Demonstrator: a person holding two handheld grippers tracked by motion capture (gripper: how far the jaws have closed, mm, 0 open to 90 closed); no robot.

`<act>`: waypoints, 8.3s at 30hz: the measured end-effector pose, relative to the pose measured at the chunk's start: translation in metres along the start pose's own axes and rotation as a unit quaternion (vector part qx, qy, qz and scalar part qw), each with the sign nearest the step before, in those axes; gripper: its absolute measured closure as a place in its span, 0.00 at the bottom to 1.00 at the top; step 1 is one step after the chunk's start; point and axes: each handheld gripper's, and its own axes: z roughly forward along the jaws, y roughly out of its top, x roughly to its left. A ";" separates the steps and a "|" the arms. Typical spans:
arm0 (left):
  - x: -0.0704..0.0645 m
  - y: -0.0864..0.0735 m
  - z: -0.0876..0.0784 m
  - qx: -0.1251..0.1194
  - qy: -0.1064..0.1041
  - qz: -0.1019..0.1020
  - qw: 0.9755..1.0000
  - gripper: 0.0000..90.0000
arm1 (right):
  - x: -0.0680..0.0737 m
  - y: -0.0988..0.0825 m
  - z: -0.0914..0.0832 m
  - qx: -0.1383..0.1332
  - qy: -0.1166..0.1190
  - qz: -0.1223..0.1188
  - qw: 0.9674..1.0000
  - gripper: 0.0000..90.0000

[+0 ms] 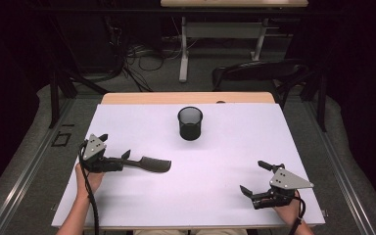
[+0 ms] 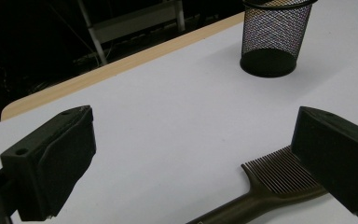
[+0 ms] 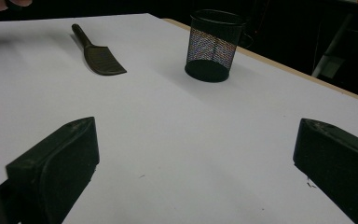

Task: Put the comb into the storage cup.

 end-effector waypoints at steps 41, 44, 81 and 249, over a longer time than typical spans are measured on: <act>0.016 -0.021 0.028 0.159 0.033 -0.010 0.987 1.00 | 0.000 0.000 0.000 0.010 0.001 -0.005 1.000 0.00; 0.018 -0.024 0.028 0.166 0.033 -0.011 0.986 1.00 | 0.000 0.000 0.002 0.011 0.003 -0.006 1.000 0.00; 0.019 -0.035 0.027 0.229 -0.002 -0.017 0.973 1.00 | 0.001 0.000 0.000 0.011 0.002 -0.008 1.000 0.00; -0.021 0.024 0.029 0.316 -0.128 0.116 0.933 0.00 | 0.001 -0.001 0.004 0.027 0.016 -0.002 0.999 0.01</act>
